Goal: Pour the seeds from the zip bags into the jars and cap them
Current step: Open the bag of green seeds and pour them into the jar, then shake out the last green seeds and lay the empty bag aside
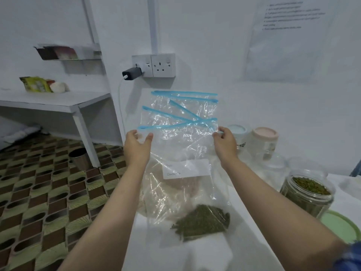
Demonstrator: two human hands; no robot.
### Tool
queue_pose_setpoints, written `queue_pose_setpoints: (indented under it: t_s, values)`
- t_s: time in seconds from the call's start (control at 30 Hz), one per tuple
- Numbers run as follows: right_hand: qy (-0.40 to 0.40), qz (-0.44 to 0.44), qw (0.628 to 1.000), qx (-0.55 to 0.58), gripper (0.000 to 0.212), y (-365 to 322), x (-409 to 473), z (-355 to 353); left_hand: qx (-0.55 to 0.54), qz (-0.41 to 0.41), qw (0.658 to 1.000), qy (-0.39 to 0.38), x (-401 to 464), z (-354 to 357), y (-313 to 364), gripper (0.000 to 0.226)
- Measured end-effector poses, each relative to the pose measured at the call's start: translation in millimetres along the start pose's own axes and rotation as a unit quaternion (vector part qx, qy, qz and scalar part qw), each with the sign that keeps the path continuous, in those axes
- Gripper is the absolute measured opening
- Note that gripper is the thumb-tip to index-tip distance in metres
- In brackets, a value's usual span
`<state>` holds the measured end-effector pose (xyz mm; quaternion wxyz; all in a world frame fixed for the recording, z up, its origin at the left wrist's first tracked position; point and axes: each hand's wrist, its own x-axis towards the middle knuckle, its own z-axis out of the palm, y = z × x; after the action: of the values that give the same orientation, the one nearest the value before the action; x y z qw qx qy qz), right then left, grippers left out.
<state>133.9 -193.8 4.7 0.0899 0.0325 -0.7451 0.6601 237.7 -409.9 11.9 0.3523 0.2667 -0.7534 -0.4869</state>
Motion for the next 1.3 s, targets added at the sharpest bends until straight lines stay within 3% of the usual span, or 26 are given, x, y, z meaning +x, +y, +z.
queue_pose_setpoints:
  t_s: [0.1,0.17,0.33,0.53,0.77,0.93,1.07,1.1,1.2,1.3]
  values:
    - [0.022,-0.061,0.995,-0.070,0.038,-7,-8,-6,0.130,0.130,0.981,0.059,-24,-2,11,0.056]
    - [0.040,-0.092,0.989,-0.108,0.037,-19,-20,-13,0.142,0.208,0.966,0.048,-41,3,17,0.046]
    - [0.022,-0.124,0.992,-0.026,0.023,-50,-71,-53,0.127,0.256,0.958,0.034,-85,22,37,0.032]
    - [0.052,-0.162,0.985,0.014,0.023,-48,-134,-136,0.028,0.311,0.949,-0.047,-146,52,65,0.029]
    - [0.116,-0.209,0.969,-0.063,0.027,-11,-157,-246,-0.128,0.240,0.943,-0.190,-239,127,81,0.031]
    - [0.142,-0.214,0.957,-0.135,0.023,54,-131,-315,-0.157,0.154,0.942,-0.254,-291,182,62,0.052]
    - [0.057,-0.130,0.955,-0.259,0.021,119,-89,-346,-0.215,0.069,0.930,-0.291,-311,205,47,0.066]
    - [0.013,-0.090,0.948,-0.305,0.029,130,-81,-348,-0.224,0.058,0.925,-0.301,-311,210,45,0.069]
    - [-0.133,0.028,0.896,-0.423,0.057,148,-71,-344,-0.225,0.063,0.912,-0.338,-310,216,39,0.082]
    - [-0.185,0.025,0.858,-0.478,0.064,160,-75,-344,-0.188,0.082,0.914,-0.349,-307,218,37,0.085]
